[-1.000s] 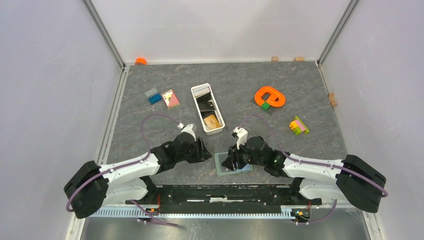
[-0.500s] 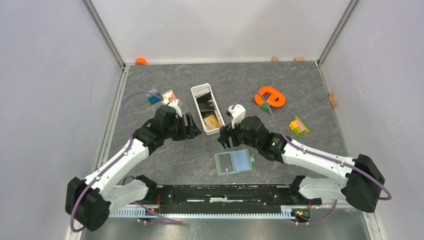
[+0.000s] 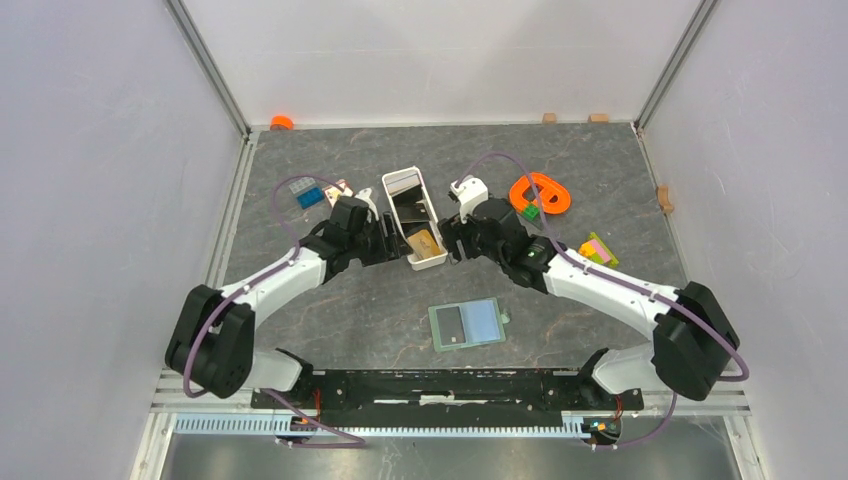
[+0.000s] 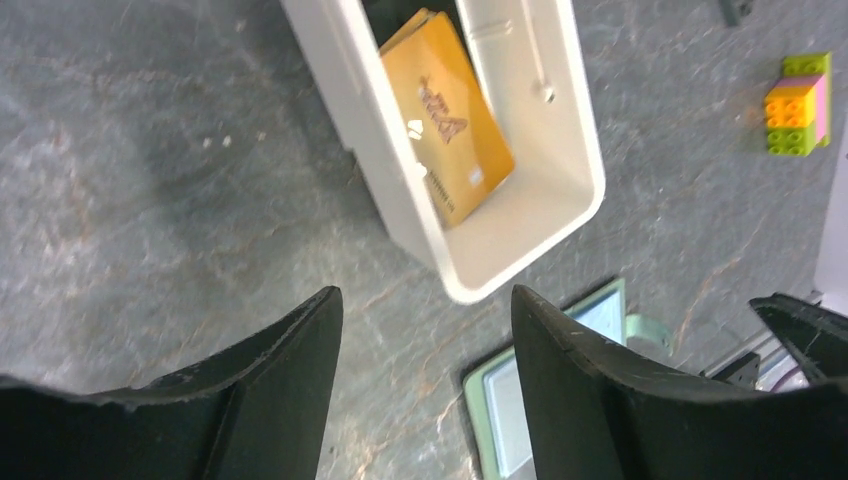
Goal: Put the credit cards into the card holder
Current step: Move the storage box to the center of the board.
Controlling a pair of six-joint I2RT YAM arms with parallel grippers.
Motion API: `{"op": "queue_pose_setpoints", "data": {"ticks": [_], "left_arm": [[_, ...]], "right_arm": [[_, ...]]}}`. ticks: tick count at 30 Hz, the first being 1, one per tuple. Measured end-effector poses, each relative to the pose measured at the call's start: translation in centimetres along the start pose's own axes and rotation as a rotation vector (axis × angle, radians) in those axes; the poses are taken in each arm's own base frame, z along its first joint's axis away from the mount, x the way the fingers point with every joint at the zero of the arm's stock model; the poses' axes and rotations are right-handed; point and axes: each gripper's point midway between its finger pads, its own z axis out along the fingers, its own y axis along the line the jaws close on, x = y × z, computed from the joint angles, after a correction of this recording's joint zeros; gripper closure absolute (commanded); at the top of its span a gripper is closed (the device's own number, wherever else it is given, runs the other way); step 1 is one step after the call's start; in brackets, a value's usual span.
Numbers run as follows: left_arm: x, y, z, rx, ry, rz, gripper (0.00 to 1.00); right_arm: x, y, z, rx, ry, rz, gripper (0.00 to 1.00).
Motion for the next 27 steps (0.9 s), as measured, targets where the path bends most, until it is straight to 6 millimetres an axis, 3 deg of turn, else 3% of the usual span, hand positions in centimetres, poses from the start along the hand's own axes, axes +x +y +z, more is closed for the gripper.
{"op": "queue_pose_setpoints", "data": {"ticks": [7, 14, 17, 23, 27], "left_arm": [[-0.5, -0.6, 2.9, 0.049, 0.002, -0.029, 0.36], [0.1, -2.4, 5.1, 0.122, 0.021, -0.056, 0.37], [0.8, -4.7, 6.4, 0.171, 0.041, -0.029, 0.37], [1.5, -12.3, 9.2, 0.331, 0.069, 0.071, 0.37], [1.6, -14.7, 9.5, 0.397, 0.063, 0.099, 0.36]], "right_arm": [[-1.4, -0.2, 2.0, 0.023, -0.025, -0.025, 0.16], [-1.8, -1.1, 2.1, 0.072, -0.039, -0.023, 0.17], [-1.6, -1.9, 1.7, 0.106, -0.039, -0.014, 0.17], [-0.6, -3.9, -0.4, 0.188, -0.041, 0.022, 0.15], [-0.2, -6.0, -1.8, 0.267, -0.042, 0.055, 0.14]]}}
